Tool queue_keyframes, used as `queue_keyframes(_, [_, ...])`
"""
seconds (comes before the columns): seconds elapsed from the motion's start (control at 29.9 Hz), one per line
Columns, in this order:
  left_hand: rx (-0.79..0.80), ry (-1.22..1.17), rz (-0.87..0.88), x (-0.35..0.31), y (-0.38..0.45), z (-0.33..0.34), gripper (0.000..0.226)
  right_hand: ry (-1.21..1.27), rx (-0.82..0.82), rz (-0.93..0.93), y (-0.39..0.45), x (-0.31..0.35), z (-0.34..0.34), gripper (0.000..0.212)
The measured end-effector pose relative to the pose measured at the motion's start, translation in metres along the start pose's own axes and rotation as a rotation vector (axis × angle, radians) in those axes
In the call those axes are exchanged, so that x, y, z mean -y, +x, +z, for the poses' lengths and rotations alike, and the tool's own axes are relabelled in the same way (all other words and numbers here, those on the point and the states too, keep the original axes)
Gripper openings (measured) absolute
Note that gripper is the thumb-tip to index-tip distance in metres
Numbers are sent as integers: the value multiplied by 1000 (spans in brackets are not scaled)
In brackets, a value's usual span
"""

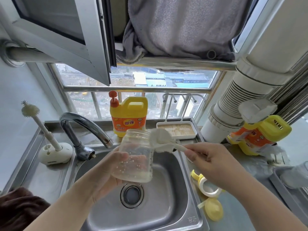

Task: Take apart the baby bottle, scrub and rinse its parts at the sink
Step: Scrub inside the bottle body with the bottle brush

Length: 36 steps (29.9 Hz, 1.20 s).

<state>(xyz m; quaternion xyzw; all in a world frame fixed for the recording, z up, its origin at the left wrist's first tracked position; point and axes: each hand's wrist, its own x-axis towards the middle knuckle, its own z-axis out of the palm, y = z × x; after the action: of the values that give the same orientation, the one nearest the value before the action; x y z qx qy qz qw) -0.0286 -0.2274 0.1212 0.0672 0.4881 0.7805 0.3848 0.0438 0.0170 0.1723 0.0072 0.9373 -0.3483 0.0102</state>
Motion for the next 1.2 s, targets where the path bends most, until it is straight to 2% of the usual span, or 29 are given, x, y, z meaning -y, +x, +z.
queue_keyframes(0.07, [-13, 42, 7, -3, -1, 1, 90, 7, -11, 23, -4, -8, 0, 27])
queue_keyframes(0.17, [-43, 30, -13, -3, 3, 7, 95, 108, -30, -69, -3, 0, 7, 23])
queue_keyframes(0.23, [-70, 14, -7, -4, 5, 9, 95, 71, 31, -144, -5, 7, 9, 19])
queue_keyframes(0.33, [-80, 8, 5, -5, 2, 6, 100, -73, 144, -105, -15, -1, -1, 14])
queue_keyframes(0.43, [-62, 16, -26, -1, 2, 8, 101, -154, 29, -64, -10, -7, -11, 16])
queue_keyframes(0.5, [-52, 14, -37, 0, 3, 13, 97, -61, -12, -107, -3, 3, -6, 16])
queue_keyframes(0.6, [-52, -17, -30, -3, 2, 11, 86, -39, 111, -177, -7, 10, 6, 18])
queue_keyframes(0.67, [-84, -25, -19, -5, 0, 6, 94, -99, 164, -132, -12, 3, 1, 16])
queue_keyframes(0.74, [-109, 18, -12, -2, -1, 6, 91, -130, 96, -101, -9, -1, -4, 17])
queue_keyframes(0.84, [-133, 12, -26, 0, 1, 15, 69, -39, 3, -156, 2, 10, 2, 18])
queue_keyframes(0.97, [-87, -120, -47, -5, 0, 9, 92, 77, 5, -126, 1, 11, 8, 22])
queue_keyframes(1.07, [-89, -168, -60, -2, -1, 2, 96, 135, -7, -86, -2, 6, 7, 25])
queue_keyframes(1.2, [-126, -201, -86, 4, -1, 5, 98, 133, 14, -51, -1, 3, 7, 19])
